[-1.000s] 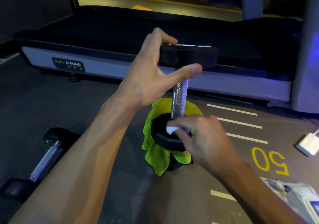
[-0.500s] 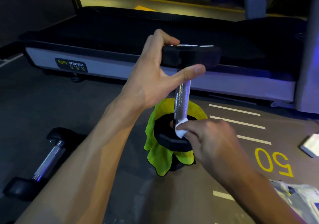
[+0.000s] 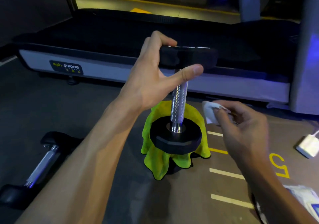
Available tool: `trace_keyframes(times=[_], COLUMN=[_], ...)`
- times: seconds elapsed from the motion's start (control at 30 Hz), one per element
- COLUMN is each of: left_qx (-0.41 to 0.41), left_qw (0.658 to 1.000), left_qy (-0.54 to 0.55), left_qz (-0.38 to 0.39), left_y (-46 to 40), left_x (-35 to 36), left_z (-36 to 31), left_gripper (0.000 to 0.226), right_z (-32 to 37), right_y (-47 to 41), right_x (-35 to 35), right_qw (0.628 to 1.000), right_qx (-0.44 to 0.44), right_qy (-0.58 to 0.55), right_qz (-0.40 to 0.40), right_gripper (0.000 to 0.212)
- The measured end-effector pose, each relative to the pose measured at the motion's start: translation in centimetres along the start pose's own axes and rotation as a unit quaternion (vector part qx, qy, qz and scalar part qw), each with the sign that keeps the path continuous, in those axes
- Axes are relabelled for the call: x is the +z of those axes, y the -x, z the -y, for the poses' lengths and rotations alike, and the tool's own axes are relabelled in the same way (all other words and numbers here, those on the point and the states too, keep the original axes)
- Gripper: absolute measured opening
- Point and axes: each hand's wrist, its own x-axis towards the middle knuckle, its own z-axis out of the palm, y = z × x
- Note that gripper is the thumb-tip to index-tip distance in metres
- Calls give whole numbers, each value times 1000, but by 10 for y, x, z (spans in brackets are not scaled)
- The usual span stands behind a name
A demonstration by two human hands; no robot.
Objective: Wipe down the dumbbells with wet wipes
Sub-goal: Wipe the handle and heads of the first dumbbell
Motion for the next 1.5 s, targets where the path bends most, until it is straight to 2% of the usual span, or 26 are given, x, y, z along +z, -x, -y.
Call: trace_keyframes(times=[0.03,0.13,0.23,0.37,0.43,0.53,0.77,0.8,0.97,1.03,1.13,1.17,1.27,1.33,1.4,1.5], left_qx=[1,-1,-7,-13,-15,-13,-12,-12,-17,-18,-15,-15,-15,-11,-5,-2], left_qw=[1000,1000,1000,1000,1000,1000,1000,1000,1000,999,999,999,999,999,999,998], left_qy=[1,5,7,8,5,9,21,20,27,32,33,33,38,42,47,56], left_qz=[0,-3,-6,-12,-12,-7,-13,-13,-3,0,-2,1,7,5,9,8], left_y=[-1,-3,-5,-8,-9,-9,-10,-9,-6,-6,-8,-9,-9,-8,-9,-10], left_x=[1,2,0,-1,0,2,1,1,1,1,0,-1,-1,-2,0,1], left_z=[0,1,4,6,6,4,7,7,7,6,7,7,8,9,9,9], left_gripper=[61,61,61,58,58,59,56,56,59,58,60,60,62,63,63,59], right_z=[0,7,7,9,9,7,24,24,6,13,28,28,19,16,21,31], right_y=[-1,12,20,6,2,4,-21,-22,5,-3,-20,-18,5,6,-10,-29], right_x=[7,33,40,30,33,38,47,48,43,51,63,63,55,53,56,62], right_qw=[1000,996,985,968,960,959,946,945,930,926,933,933,931,925,929,942], right_qx=[-3,-23,-101,-108,-121,-165,-287,-292,-277,-293,-300,-298,-277,-281,-287,-284], right_qy=[0,4,45,53,83,125,131,131,169,183,191,192,196,201,193,171], right_qz=[5,86,136,222,237,194,69,67,175,151,61,58,137,156,130,45], right_gripper=[17,10,17,18,16,15,17,16,18,15,19,19,18,18,15,17])
